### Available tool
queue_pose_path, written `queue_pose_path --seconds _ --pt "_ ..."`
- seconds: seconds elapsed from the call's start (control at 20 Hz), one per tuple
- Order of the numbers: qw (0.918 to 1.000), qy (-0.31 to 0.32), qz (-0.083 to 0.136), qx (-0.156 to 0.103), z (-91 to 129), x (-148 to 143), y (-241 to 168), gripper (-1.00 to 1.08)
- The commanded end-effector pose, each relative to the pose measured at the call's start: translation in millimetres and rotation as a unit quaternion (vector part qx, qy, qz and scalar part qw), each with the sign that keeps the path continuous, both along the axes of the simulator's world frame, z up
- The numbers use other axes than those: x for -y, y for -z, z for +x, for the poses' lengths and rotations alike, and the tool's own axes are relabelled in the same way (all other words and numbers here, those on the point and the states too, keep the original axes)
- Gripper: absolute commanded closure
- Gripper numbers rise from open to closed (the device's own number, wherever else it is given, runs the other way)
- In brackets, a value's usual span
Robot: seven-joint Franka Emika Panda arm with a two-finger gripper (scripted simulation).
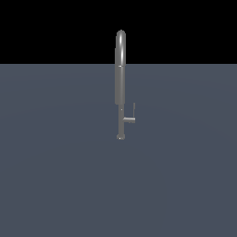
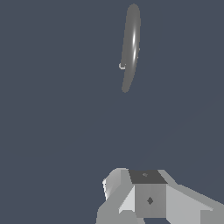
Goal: Turn on the faucet by rotating a designated handle.
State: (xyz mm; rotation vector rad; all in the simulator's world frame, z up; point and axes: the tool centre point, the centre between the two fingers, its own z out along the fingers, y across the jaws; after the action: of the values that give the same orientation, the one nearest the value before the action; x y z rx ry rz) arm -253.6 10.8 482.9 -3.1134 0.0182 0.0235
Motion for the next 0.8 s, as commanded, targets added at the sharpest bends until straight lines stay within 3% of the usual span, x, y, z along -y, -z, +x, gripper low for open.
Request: queue_pose_path --seconds 0.0,0.4,0.75 --pt "1.0000 0.000 0.000 0.000 0 0 0 1.08" --pt "0.9998 0.011 0.010 -0.010 9 0 1 1.08" --pt "0.9979 0.039 0.037 -0.037 31 1 6 1.08"
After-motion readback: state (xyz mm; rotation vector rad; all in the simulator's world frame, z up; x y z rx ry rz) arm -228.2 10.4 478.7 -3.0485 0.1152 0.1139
